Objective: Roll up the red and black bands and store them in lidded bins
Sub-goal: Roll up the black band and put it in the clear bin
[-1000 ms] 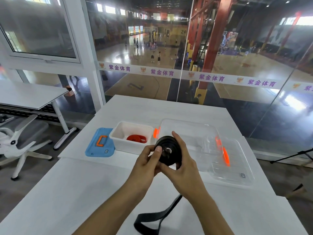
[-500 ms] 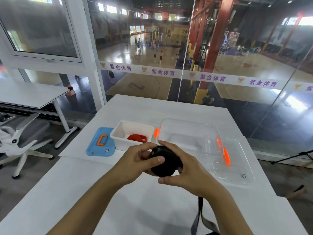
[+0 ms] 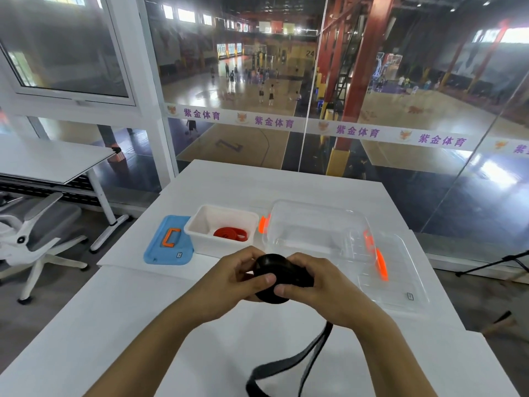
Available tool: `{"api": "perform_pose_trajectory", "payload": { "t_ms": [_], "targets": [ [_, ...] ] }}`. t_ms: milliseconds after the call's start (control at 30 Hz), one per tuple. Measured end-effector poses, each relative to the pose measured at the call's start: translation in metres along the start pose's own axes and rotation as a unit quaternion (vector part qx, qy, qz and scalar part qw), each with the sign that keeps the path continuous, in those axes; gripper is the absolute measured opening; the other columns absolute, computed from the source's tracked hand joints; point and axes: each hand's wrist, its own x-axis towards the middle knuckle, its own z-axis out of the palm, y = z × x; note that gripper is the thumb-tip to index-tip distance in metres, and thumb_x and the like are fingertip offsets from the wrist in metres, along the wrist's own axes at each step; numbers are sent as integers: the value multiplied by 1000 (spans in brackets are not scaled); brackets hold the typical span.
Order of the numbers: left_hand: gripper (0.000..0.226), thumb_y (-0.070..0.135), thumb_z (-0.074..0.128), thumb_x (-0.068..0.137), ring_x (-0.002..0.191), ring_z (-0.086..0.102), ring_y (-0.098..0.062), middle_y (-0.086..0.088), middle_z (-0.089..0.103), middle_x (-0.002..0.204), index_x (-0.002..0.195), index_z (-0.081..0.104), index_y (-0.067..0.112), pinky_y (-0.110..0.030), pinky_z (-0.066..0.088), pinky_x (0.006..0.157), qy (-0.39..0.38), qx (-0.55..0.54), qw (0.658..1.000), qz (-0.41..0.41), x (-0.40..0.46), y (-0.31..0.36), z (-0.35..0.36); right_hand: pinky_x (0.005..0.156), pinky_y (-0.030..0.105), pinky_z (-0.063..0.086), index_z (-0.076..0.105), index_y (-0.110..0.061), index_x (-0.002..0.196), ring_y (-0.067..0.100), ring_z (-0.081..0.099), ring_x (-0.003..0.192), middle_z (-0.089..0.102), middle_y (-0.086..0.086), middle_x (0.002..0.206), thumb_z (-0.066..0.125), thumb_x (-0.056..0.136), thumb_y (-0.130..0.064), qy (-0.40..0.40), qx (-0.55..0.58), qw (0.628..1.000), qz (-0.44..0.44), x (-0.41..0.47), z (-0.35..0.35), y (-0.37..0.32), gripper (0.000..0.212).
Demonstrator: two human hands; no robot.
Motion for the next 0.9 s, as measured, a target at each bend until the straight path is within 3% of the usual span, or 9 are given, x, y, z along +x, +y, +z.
{"api": "perform_pose_trajectory", "payload": {
  "t_ms": [100, 233, 367, 533, 633, 700, 800, 900],
  "targets": [
    [22, 28, 79, 86, 105, 71, -11, 6, 75, 105, 107, 69, 25, -36, 60, 92, -7, 150, 989, 2, -1, 4, -10, 70, 27, 46, 68, -29, 96, 4, 59, 73, 66, -8, 82, 82, 83, -41, -10, -27, 1000, 0, 1, -1, -2, 22],
    [27, 30, 83, 81, 98, 72, -12, 4, 77, 100, 106, 73, 31, -33, 60, 91, -18, 185, 983, 3, 1, 12, -15, 67, 26, 44, 69, -27, 93, 3, 57, 70, 66, -6, 82, 83, 79, -45, -16, -47, 999, 3, 1, 1, -7, 27],
    [25, 25, 83, 82, 100, 73, -16, 2, 77, 101, 105, 74, 29, -35, 58, 95, 25, 141, 989, 22, 2, 8, -14, 71, 26, 48, 69, -34, 98, 2, 59, 73, 67, -12, 83, 85, 78, -43, 8, -26, 999, -19, 0, 1, -11, 27],
    [26, 11, 76, 87, 99, 75, -25, -6, 78, 105, 111, 73, 20, -35, 61, 86, 91, 3, 995, 45, 1, 7, -2, 71, 28, 50, 55, -52, 121, 3, 51, 68, 64, -19, 83, 85, 78, -42, 41, -30, 998, -24, -5, 3, -9, 53],
    [25, 14, 71, 90, 100, 76, -29, -13, 77, 105, 115, 69, 10, -42, 62, 87, 165, -128, 977, 35, 4, 7, 13, 74, 28, 54, 26, -66, 146, 10, 55, 74, 64, -11, 91, 84, 79, -45, 109, -39, 992, -45, -8, 12, -9, 91],
    [28, 18, 69, 92, 98, 76, -32, -17, 77, 104, 117, 66, 6, -47, 60, 90, 214, -215, 953, 17, 6, 7, 26, 82, 21, 52, 10, -65, 152, 9, 60, 92, 61, -21, 114, 84, 78, -49, 146, -33, 987, -63, -7, 26, -12, 106],
    [30, 25, 68, 93, 91, 78, -32, -18, 78, 101, 117, 63, 7, -38, 61, 84, 254, -254, 933, -11, 8, 6, 45, 99, 20, 50, 14, -62, 152, -2, 57, 123, 51, -29, 140, 82, 76, -53, 213, 2, 975, -57, -1, 45, -15, 103],
    [30, 28, 65, 95, 86, 79, -26, -17, 79, 96, 115, 60, 7, -30, 62, 77, 260, -259, 930, -25, 7, 4, 56, 91, 21, 48, 24, -57, 147, 1, 58, 118, 50, -28, 138, 76, 77, -53, 263, -8, 964, -24, 3, 53, -19, 87]
  ]
}}
